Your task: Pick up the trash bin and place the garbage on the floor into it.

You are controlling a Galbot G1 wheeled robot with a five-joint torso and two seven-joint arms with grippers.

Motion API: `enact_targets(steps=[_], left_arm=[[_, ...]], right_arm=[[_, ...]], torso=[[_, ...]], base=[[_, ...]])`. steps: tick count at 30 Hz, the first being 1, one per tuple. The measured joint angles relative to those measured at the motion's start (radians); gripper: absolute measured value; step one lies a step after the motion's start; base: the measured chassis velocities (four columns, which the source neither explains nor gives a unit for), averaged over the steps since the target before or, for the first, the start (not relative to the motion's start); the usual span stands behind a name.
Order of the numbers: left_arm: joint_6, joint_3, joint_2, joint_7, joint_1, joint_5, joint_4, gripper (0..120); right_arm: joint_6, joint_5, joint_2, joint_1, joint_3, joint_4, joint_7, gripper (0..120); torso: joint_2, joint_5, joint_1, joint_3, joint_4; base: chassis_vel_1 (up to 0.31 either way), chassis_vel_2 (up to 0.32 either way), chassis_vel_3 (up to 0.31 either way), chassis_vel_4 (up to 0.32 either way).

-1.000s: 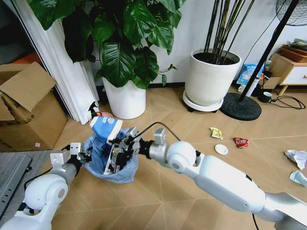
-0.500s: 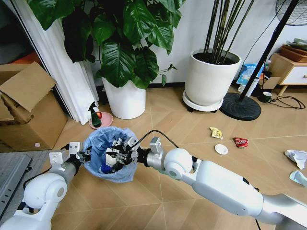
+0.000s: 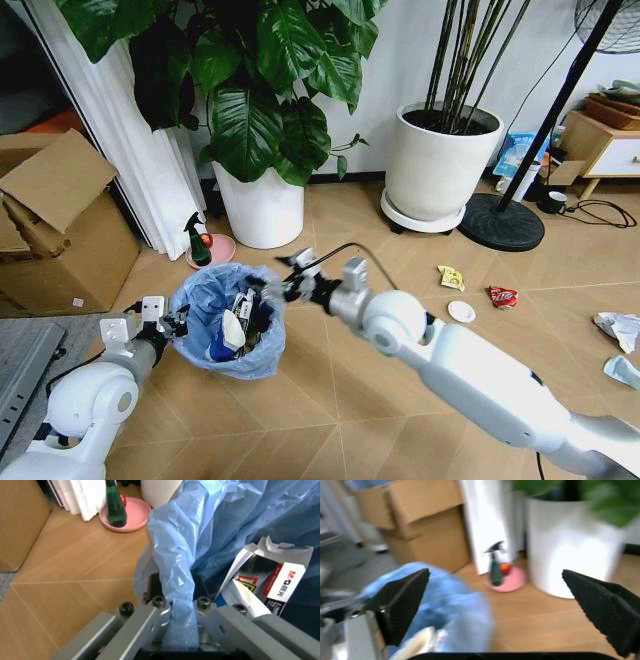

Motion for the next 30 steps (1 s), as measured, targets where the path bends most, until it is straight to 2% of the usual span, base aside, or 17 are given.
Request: enact_targets(steps=[2,3,7,8,12,20,30], left_arm=[[-0.001,-0.002,-0.003,0.001,0.004,0.003,-0.004,0],[-0.001,-0.002,-0.003,0.001,0.004,0.003,-0.004,0],[-0.003,-0.001,-0.005,0.002,0.005,0.008,-0.009,0],[-0.003,-0.001,-0.005,0.002,0.005,0.008,-0.009,0],[-0.003,0.002,-0.008,0.006,0.006,0.013,-0.01,0],[-0.006,0.005,-0.017,0.018,0.01,0.027,-0.012,0],[-0.008,0.001,-0.017,0.021,0.009,0.027,-0.013,0]], right_arm=[[0.001,-0.024,-0.013,-0.069,0.099,0.014,0.025,100],[0.001,-0.024,-0.013,-0.069,0.099,0.014,0.025,100],[0.004,-0.112,-0.026,-0.249,0.279,0.052,0.049,100],[0.004,-0.112,-0.026,-0.249,0.279,0.052,0.049,100],[0.007,-0.208,-0.016,-0.403,0.422,0.092,0.051,100],[0.033,-0.326,0.017,-0.583,0.527,0.131,0.069,100],[0.035,-0.365,0.06,-0.696,0.605,0.152,0.072,100]], torso=[[0.0,0.0001,0.0,0.0,-0.0001],[0.0,0.0001,0.0,0.0,-0.0001],[0.0,0.0001,0.0,0.0,-0.0003],[0.0,0.0001,0.0,0.0,-0.0003],[0.0,0.0,0.0,0.0,-0.0002],[0.0,-0.0001,0.0,0.0,-0.0002],[0.0,-0.0002,0.0,0.0,0.0]], base=[[0.0,0.0,0.0,0.0],[0.0,0.0,0.0,0.0],[0.0,0.0,0.0,0.0],[0.0,0.0,0.0,0.0],[0.0,0.0,0.0,0.0],[0.0,0.0,0.0,0.0],[0.0,0.0,0.0,0.0]])
